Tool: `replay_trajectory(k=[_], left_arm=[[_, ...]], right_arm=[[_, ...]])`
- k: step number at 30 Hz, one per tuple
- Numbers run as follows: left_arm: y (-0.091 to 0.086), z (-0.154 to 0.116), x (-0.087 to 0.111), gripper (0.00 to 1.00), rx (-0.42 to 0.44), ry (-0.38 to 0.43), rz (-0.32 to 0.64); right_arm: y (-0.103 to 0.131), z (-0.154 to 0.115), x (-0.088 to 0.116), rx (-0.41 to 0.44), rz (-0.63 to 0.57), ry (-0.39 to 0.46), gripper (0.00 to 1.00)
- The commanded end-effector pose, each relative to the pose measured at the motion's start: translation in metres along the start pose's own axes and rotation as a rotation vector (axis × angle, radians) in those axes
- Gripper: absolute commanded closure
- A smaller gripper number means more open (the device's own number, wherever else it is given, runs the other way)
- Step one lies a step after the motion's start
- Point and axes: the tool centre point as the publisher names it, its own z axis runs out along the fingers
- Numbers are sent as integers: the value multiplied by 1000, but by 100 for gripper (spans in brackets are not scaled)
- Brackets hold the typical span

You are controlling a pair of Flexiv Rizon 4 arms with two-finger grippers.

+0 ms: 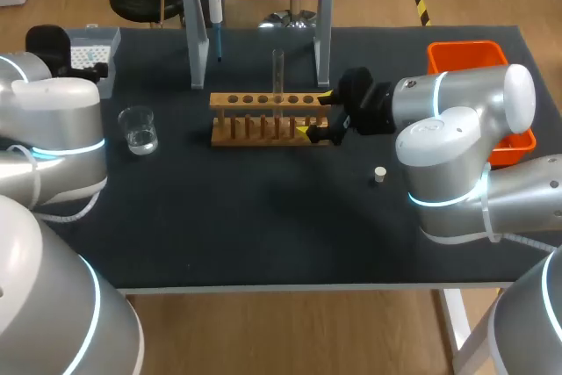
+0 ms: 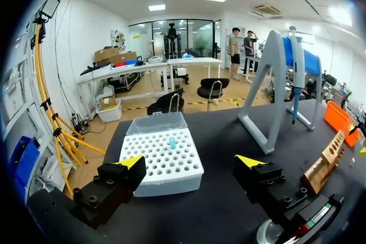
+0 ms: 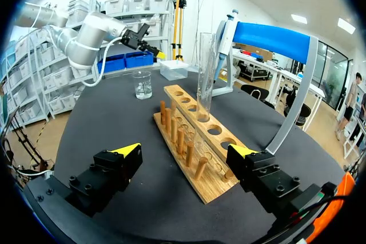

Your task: Invert the test tube, pick up the pipette, mount the tip to pipette, aspirate from beaker and dispense into the tube, eject the tip, return the pipette, and cap with the stopper.

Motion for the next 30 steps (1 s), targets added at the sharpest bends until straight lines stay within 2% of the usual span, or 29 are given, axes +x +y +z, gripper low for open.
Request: replay_trajectory(k=[1, 9, 10, 13, 15, 17, 23, 30], left_arm=[[1, 18, 0, 0, 14, -14, 5], [-4, 33, -6, 1, 24, -14, 8], [-5, 34, -7, 11, 25, -13, 9], [-6, 39, -9, 23, 25, -8, 10], [-7, 43, -10, 23, 25, -6, 10], [-7, 46, -13, 28, 25, -4, 11], [-8, 53, -18, 27, 23, -5, 7], [-11, 62, -25, 31, 21, -11, 5]], right_arm=[[0, -1, -1, 2, 0, 3, 0], [0, -1, -1, 2, 0, 3, 0], [0, -1, -1, 2, 0, 3, 0], [0, -1, -1, 2, 0, 3, 0], [0, -1, -1, 2, 0, 3, 0], [0, -1, -1, 2, 0, 3, 0], [0, -1, -1, 2, 0, 3, 0], [0, -1, -1, 2, 0, 3, 0]])
